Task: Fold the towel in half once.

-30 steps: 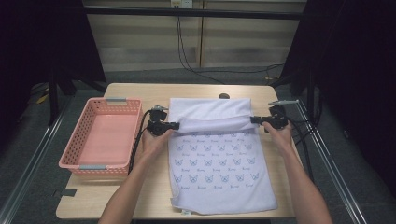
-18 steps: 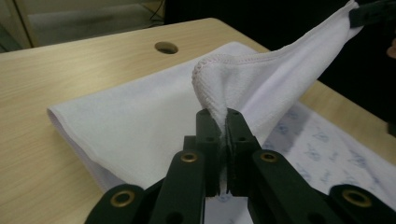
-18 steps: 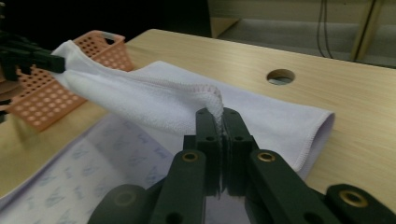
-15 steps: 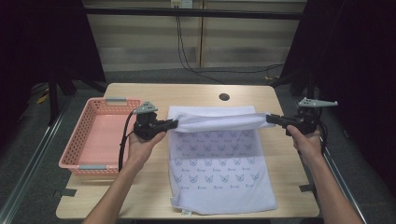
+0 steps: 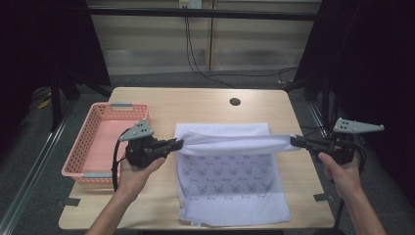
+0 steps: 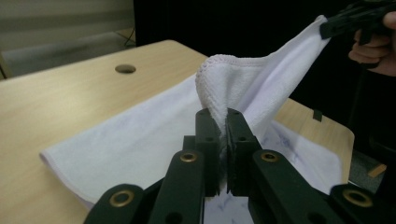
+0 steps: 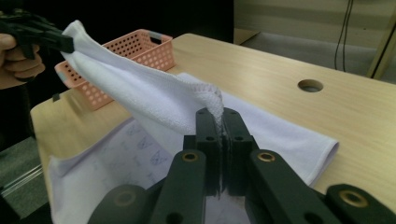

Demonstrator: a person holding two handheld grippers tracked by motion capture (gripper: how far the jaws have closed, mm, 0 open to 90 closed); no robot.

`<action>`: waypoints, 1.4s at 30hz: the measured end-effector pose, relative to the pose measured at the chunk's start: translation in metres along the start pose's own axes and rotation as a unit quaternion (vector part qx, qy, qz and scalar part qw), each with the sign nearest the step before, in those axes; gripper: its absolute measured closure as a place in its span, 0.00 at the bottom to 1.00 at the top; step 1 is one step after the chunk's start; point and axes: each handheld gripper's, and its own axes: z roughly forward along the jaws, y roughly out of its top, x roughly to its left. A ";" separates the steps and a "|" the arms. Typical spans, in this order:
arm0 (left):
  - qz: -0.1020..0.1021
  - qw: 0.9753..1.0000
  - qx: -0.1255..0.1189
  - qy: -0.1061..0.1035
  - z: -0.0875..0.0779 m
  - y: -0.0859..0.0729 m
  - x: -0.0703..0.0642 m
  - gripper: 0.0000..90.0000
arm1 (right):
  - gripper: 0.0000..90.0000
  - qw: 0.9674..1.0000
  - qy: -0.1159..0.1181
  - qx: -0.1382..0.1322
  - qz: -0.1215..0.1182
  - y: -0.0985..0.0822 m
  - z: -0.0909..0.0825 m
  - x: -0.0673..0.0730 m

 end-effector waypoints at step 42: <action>-0.004 0.976 0.208 -0.058 0.052 -0.119 -0.001 0.92 | 0.91 0.964 0.105 0.246 -0.002 -0.129 0.063 0.032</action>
